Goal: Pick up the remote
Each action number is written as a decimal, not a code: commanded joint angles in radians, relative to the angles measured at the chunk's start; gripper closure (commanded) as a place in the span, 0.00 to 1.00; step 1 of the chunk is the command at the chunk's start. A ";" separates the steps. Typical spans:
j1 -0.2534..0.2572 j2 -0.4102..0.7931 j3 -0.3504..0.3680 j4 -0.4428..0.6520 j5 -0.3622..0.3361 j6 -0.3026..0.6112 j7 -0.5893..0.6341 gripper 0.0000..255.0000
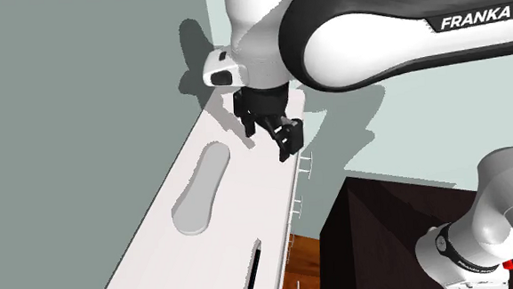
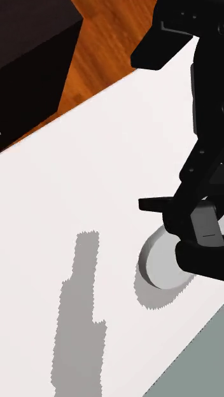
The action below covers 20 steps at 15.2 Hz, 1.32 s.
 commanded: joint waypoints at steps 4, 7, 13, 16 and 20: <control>0.017 0.191 0.004 0.178 0.036 0.014 -0.239 0.00; 0.021 0.300 0.022 0.296 0.054 0.007 -0.365 0.00; 0.024 0.398 0.047 0.370 0.065 0.034 -0.473 0.00; 0.025 0.400 0.048 0.332 0.066 0.073 -0.474 0.00; 0.026 0.402 0.048 0.315 0.066 0.094 -0.474 1.00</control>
